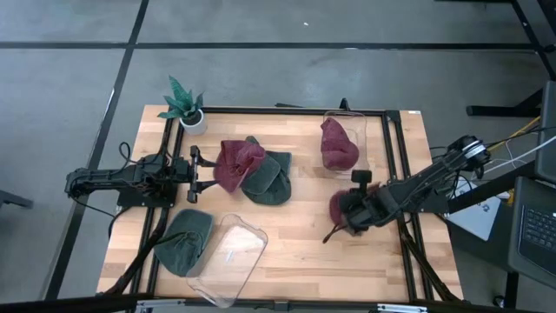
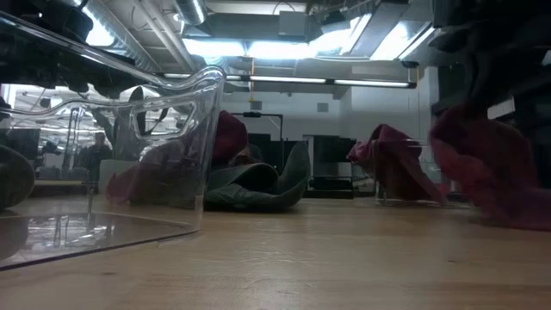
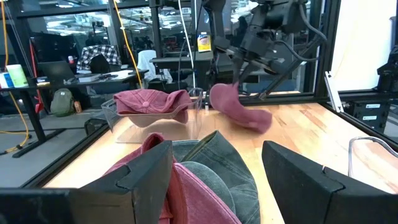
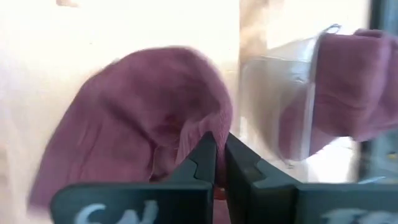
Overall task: Pick & Place hat
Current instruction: Put the bottom red cap into the top transparent bin
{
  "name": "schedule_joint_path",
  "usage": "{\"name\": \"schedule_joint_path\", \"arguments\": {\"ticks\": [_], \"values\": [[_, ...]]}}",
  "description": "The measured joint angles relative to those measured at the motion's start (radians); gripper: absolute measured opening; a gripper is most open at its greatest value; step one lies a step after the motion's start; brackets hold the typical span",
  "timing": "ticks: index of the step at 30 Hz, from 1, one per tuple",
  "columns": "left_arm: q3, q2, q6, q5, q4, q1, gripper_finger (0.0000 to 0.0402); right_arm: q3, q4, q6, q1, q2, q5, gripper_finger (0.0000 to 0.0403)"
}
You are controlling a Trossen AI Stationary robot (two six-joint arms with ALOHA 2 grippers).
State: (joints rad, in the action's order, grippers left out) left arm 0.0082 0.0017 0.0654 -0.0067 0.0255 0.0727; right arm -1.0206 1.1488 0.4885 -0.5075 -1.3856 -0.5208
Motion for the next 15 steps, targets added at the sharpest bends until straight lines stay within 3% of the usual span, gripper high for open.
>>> {"name": "schedule_joint_path", "arguments": {"ticks": [7, 15], "values": [[0.0, 0.0, 0.0, 0.0, 0.0, 0.0, 0.0245, -0.019, -0.027, -0.026, -0.005, 0.006, -0.002, 0.0015], [0.0, 0.0, 0.0, 0.0, 0.0, 0.0, 0.0245, -0.119, -0.1, -0.192, -0.005, 0.009, -0.139, 0.0016]]}}
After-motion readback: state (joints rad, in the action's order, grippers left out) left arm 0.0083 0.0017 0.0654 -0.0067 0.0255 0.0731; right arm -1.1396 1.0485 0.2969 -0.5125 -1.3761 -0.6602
